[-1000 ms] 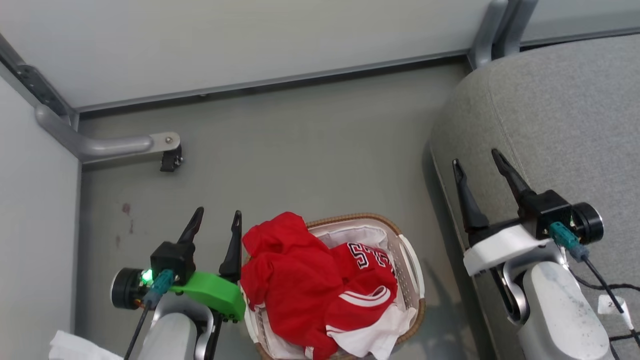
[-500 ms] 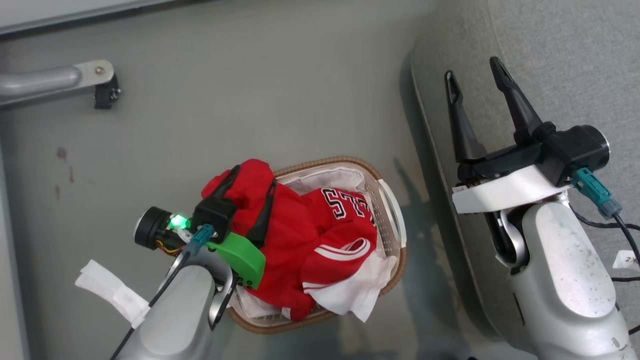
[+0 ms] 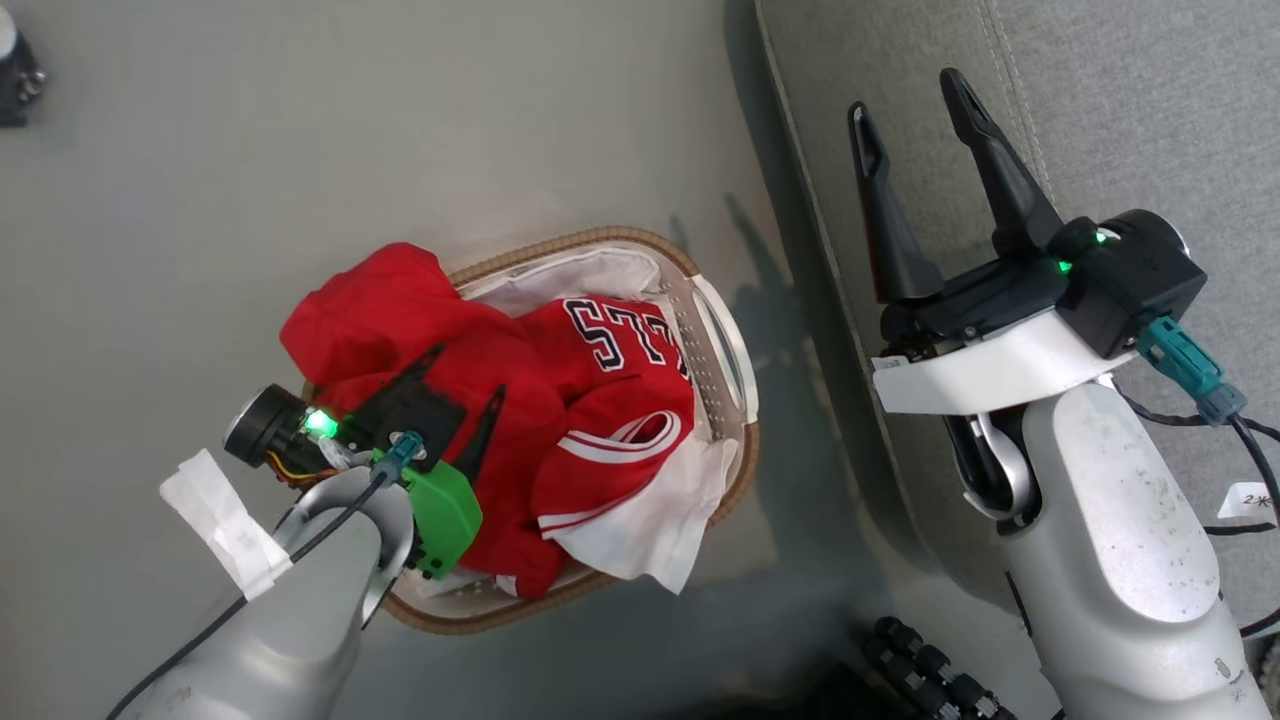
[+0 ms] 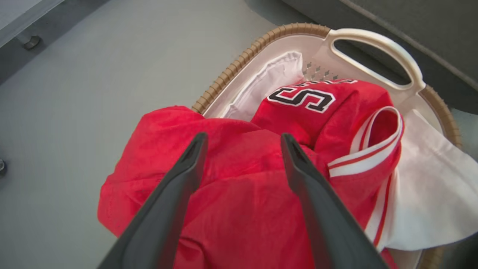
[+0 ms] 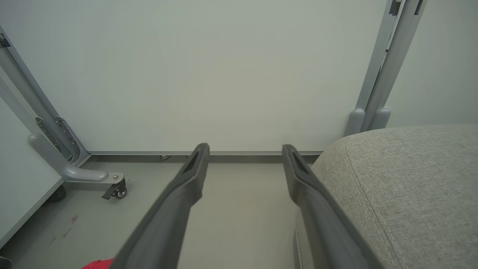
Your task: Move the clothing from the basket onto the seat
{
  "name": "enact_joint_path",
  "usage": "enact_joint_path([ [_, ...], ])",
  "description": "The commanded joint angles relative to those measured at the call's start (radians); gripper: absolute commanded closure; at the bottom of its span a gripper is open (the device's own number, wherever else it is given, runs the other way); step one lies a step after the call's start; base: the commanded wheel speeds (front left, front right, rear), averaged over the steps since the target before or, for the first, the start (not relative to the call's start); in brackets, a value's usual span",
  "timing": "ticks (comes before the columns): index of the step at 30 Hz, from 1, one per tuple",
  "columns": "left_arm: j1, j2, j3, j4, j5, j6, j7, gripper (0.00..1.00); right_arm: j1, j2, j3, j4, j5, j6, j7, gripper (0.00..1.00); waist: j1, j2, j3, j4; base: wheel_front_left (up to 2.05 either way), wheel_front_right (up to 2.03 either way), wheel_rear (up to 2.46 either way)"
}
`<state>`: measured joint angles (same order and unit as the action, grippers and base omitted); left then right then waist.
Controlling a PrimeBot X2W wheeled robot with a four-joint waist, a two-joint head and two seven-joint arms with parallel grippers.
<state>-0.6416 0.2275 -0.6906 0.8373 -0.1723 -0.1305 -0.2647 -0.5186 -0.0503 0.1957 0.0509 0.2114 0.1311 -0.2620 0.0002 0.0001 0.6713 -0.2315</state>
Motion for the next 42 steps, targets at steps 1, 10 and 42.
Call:
enact_joint_path([
  [1, -0.026, 0.014, -0.021, 0.038, 0.011, 0.0, 0.0, 0.0, -0.011, -0.001, 0.004, -0.005, 0.01, -0.001, -0.004, 0.0, -0.0002, -0.0001, 0.064, -0.056, 0.0, 0.0, 0.0],
  [10, -0.149, 0.011, -0.195, 0.277, 0.04, 0.0, 0.022, 0.0, -0.003, -0.002, 0.024, -0.009, 0.031, -0.001, -0.004, 0.0, -0.0002, -0.0001, 0.101, -0.081, 0.0, 0.0, 0.0],
  [42, -0.298, -0.02, -0.448, 0.437, -0.085, 0.016, 0.146, 0.0, -0.02, -0.002, 0.042, -0.022, 0.06, -0.001, -0.004, 0.0, -0.0002, -0.0001, 0.196, -0.113, 0.0, 0.0, 0.0],
])
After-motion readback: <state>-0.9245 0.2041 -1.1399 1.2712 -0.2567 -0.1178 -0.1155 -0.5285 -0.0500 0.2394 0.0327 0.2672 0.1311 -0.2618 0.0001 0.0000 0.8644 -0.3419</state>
